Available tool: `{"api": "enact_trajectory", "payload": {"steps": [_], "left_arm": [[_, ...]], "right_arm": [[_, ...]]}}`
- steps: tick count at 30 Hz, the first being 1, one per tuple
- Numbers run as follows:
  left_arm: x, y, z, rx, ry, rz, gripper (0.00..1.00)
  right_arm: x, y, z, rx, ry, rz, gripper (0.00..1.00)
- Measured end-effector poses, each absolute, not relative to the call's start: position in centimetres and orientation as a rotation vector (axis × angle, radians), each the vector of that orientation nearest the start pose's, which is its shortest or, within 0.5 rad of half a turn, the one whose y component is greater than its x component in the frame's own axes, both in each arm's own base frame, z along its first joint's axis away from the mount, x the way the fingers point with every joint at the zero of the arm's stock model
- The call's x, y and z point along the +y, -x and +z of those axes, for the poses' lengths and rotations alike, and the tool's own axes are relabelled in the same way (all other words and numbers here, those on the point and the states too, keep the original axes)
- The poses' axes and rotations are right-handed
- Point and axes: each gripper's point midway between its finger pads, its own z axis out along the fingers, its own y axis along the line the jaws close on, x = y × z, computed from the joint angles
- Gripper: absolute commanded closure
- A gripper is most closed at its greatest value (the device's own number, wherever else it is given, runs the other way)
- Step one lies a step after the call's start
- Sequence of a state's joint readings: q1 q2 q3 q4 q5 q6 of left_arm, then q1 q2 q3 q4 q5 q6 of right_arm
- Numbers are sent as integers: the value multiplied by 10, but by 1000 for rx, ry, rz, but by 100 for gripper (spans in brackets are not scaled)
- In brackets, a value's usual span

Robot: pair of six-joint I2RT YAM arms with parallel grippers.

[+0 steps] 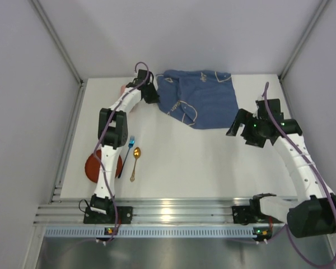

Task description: Set the dinner table for one person

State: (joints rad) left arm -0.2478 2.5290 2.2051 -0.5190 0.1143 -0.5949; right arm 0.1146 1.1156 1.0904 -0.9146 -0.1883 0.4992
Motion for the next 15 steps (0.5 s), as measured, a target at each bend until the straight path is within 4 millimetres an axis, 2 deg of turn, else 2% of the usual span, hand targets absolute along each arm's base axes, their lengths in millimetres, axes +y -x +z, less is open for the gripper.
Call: {"api": "enact_trajectory", "payload": {"steps": [1,4,7,11,15], "left_arm": [[-196,-595,37,2447,377,-522,100],[-199,-593,34,2458,367,-552,100],[-200,-587,35,2460,351,-568,100],[-191,-554,34,2519,351,-545,100],[-184,-521,36,2575,356,-533,100]], "right_arm": [[81,-260,183,2527,-422,470,0],[78,-279,163,2565,-467,452,0],[76,-308,135,2626,-502,420,0],[64,-361,109,2660,-545,322,0],[36,-409,90,2643,-618,169,0]]}}
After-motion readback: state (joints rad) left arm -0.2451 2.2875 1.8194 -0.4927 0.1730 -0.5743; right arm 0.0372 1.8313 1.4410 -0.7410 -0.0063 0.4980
